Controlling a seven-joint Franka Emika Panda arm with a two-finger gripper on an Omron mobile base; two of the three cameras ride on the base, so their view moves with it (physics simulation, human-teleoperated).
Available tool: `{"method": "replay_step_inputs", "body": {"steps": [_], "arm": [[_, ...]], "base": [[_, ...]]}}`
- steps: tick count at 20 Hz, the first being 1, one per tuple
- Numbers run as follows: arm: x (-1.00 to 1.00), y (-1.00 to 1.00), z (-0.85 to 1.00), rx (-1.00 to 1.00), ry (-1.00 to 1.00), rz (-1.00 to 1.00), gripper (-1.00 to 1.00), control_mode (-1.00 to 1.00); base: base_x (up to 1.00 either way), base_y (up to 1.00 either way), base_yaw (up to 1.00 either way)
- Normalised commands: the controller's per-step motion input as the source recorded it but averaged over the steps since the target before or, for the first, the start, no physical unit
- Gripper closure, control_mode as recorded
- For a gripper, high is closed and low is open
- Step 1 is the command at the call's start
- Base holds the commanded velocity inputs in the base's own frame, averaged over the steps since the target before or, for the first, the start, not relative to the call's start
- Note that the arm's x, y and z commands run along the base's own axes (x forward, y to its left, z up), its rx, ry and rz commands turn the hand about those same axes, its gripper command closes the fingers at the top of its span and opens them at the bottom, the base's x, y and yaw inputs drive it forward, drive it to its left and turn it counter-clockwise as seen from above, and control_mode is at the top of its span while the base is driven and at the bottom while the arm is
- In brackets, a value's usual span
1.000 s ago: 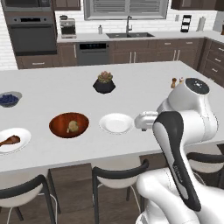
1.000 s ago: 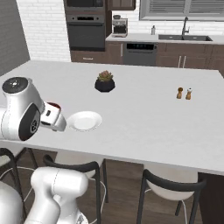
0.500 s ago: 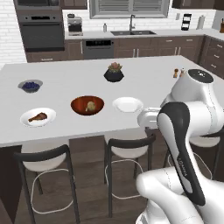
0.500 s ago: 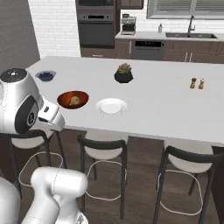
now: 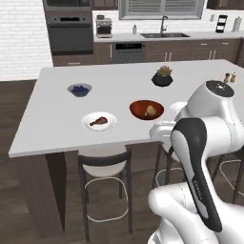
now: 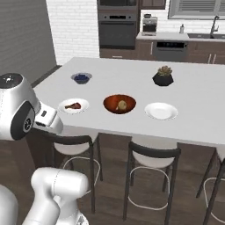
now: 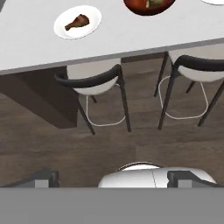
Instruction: Pick the chicken drumstick and onion from their plates and place them in the bowl. Then put the bowl in the fridge.
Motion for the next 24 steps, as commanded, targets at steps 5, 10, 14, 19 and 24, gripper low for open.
{"method": "replay_step_inputs", "body": {"steps": [5,10,14,19,24], "arm": [[0.0,0.0,0.0,0.0,0.0,0.0,-1.0,1.0],[0.0,0.0,0.0,0.0,0.0,0.0,-1.0,1.0],[0.25,0.01,-0.09,0.01,0.03,0.0,-1.0,-1.0],[1.0,0.06,-0.35,0.09,0.17,-0.03,-1.0,-1.0],[1.0,0.22,-0.62,0.0,0.26,-0.44,-1.0,-1.0]], "base": [[0.92,0.59,0.03],[1.0,0.23,0.0],[0.75,0.04,0.0],[0.0,0.0,0.0],[0.0,0.0,0.0]]}}
